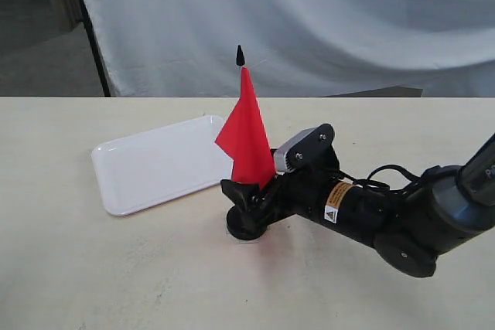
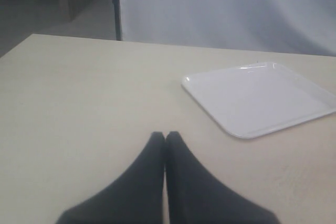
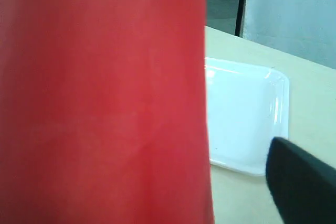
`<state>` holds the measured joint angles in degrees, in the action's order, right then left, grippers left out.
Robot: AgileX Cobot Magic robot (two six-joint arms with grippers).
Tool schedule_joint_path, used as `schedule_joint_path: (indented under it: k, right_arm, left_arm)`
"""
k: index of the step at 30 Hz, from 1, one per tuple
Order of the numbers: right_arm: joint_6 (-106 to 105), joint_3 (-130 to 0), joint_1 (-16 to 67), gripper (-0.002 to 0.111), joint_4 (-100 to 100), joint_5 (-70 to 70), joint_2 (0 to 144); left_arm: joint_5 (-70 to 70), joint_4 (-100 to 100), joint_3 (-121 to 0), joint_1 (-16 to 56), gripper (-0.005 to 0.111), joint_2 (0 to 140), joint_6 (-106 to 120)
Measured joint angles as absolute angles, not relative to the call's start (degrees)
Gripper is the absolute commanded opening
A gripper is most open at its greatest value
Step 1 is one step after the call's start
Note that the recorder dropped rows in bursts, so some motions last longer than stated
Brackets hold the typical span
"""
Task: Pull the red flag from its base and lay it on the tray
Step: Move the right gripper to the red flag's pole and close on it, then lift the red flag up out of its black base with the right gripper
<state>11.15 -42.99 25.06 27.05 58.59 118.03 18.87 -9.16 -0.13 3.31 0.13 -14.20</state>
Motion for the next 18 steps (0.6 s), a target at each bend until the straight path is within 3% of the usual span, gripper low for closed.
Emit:
schedule_joint_path:
  k: [1,3,12,18]
  right_arm:
    - [11.60,-43.11,25.16,0.043,27.05,58.59,118.14]
    - [11.97,-43.35,25.45,0.001,27.05,58.45,118.27]
    - [10.47,-43.35,25.94,0.000,29.78,57.37,117.61]
    - [10.11,-42.25,26.27,0.000,31.37,50.74,104.15]
  left_arm:
    - [18.87,-9.16,-0.13,3.31,0.000,0.13,-14.20]
    - [18.87,-9.16,-0.13,3.31,0.000,0.13,-14.20]
    - [18.87,-9.16,-0.13,3.31,0.000,0.13,-14.20]
    - [18.87,-9.16,-0.13,3.31,0.000,0.13,-14.20]
